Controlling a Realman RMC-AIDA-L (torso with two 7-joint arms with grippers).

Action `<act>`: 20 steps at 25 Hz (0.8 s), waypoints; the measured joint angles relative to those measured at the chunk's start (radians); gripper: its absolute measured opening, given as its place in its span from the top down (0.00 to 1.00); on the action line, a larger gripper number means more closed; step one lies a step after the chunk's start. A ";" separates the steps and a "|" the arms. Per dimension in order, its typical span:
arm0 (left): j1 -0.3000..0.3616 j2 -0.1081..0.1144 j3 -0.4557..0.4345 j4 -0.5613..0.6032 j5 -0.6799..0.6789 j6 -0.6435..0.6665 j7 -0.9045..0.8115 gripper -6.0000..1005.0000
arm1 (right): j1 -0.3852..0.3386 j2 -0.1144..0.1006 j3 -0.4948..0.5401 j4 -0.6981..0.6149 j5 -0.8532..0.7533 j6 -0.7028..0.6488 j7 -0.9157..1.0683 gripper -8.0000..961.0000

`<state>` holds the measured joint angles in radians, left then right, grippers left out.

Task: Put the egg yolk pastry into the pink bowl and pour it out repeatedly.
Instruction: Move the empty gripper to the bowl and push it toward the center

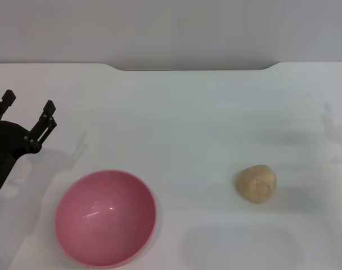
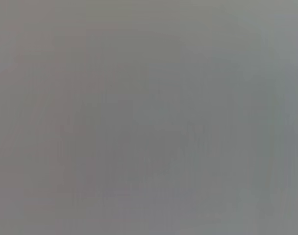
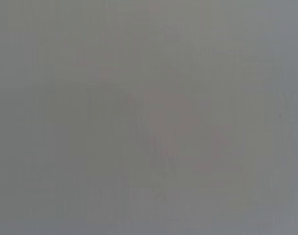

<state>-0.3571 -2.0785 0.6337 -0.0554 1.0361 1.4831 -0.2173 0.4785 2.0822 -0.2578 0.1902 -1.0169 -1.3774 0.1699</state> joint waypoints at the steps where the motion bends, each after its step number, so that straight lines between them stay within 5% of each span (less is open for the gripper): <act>1: 0.000 0.000 0.000 0.000 0.000 0.000 0.000 0.20 | 0.000 0.000 0.000 0.000 0.000 0.000 0.000 0.35; 13: -0.009 0.000 -0.013 -0.007 0.019 -0.024 -0.027 0.20 | 0.001 -0.001 0.000 0.000 0.000 0.002 0.003 0.36; 20: -0.043 0.005 -0.049 0.062 0.022 -0.117 -0.330 0.20 | 0.008 -0.001 0.000 -0.001 0.000 0.012 0.003 0.36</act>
<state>-0.3996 -2.0734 0.5846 0.0069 1.0581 1.3656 -0.5471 0.4860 2.0815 -0.2577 0.1892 -1.0169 -1.3650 0.1733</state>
